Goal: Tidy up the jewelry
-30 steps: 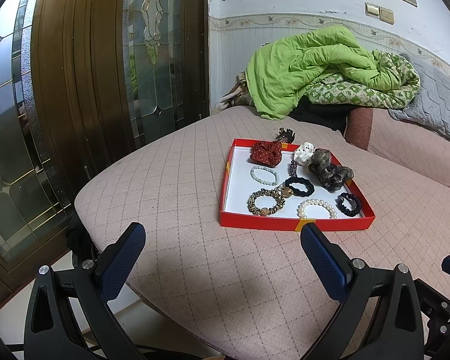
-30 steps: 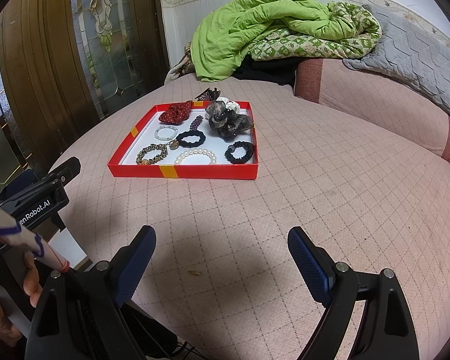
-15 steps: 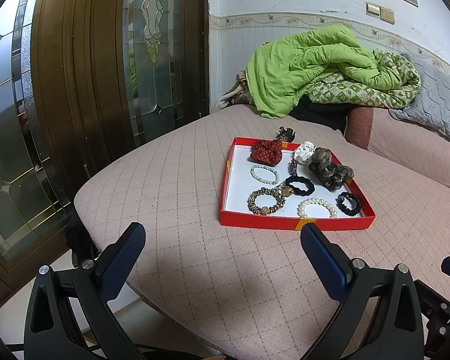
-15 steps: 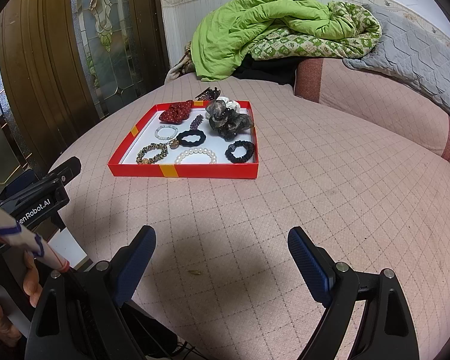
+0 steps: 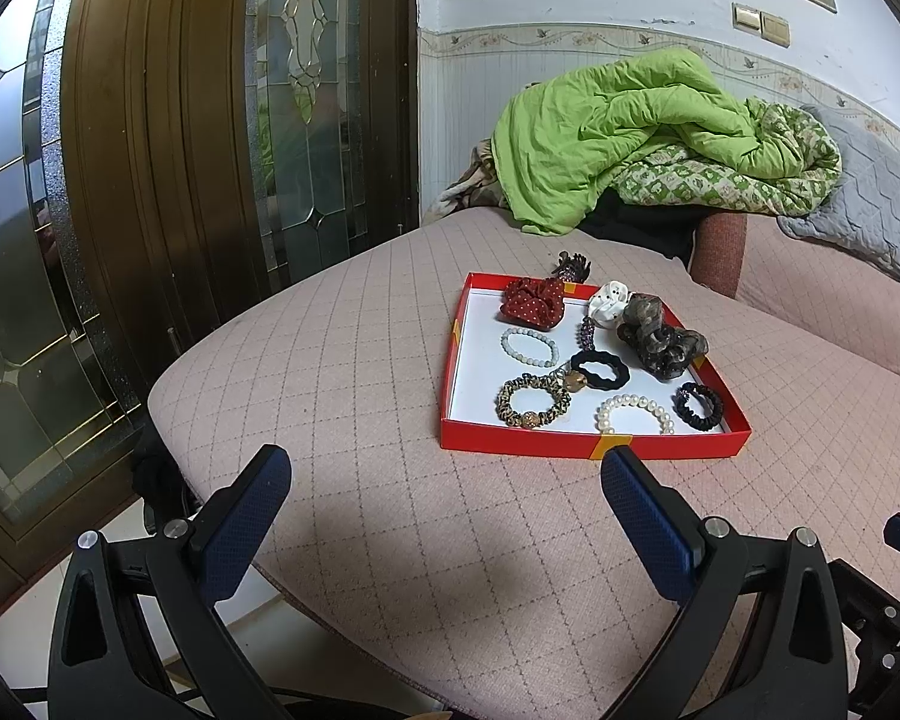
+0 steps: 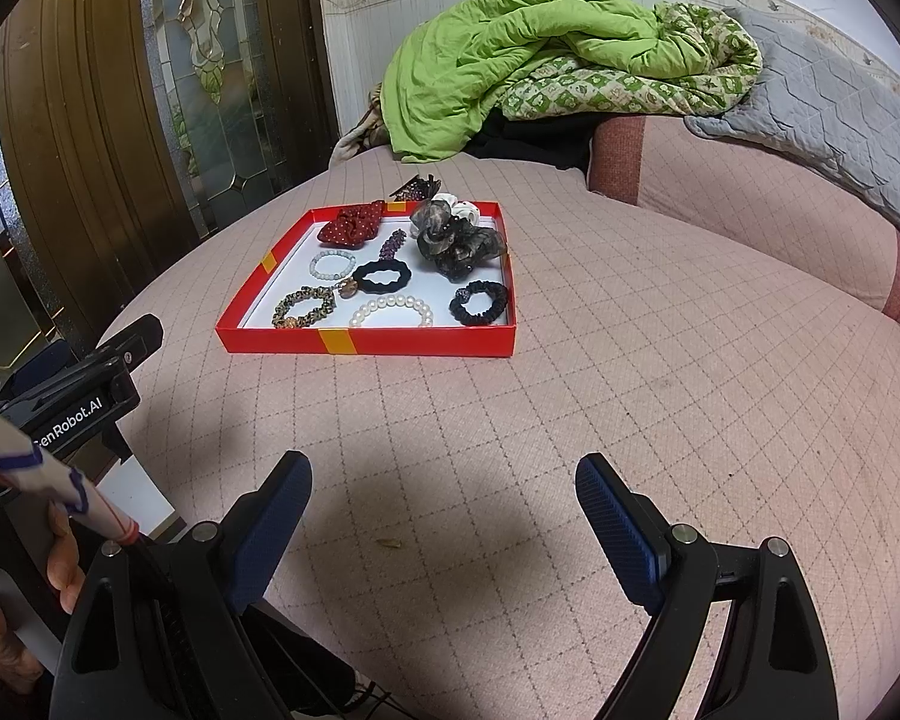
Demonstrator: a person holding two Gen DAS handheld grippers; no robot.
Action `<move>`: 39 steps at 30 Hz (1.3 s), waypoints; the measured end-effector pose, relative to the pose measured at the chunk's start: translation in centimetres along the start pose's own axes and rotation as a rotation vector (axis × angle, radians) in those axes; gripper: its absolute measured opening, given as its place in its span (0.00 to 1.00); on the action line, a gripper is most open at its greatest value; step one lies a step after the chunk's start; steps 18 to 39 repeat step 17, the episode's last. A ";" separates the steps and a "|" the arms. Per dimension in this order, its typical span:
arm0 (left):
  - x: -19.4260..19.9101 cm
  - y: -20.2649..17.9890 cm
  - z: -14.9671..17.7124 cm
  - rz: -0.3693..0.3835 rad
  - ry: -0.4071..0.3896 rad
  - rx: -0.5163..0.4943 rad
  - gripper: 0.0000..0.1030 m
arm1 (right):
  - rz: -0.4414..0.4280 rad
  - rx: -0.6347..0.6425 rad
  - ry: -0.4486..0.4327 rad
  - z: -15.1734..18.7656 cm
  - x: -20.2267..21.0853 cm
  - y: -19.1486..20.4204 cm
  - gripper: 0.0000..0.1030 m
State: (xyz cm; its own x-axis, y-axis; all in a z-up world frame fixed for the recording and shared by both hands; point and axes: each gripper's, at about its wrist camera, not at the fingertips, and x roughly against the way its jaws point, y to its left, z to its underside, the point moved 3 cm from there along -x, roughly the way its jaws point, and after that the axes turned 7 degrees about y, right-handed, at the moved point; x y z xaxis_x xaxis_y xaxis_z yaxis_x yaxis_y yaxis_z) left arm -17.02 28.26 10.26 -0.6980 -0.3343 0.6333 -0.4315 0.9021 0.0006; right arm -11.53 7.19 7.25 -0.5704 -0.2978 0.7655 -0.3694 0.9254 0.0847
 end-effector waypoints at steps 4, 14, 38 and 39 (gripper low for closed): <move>-0.2 -0.3 0.5 -0.004 0.007 -0.013 1.00 | 0.000 0.000 -0.001 0.0 0.0 -0.1 0.90; -0.8 -6.4 -0.1 -0.022 0.038 -0.179 1.00 | 0.067 -0.101 -0.029 0.5 1.5 -6.0 0.90; -0.1 -10.9 0.5 0.098 0.072 -0.264 1.00 | 0.125 -0.204 -0.030 1.5 2.2 -11.0 0.90; -0.1 -10.9 0.5 0.098 0.072 -0.264 1.00 | 0.125 -0.204 -0.030 1.5 2.2 -11.0 0.90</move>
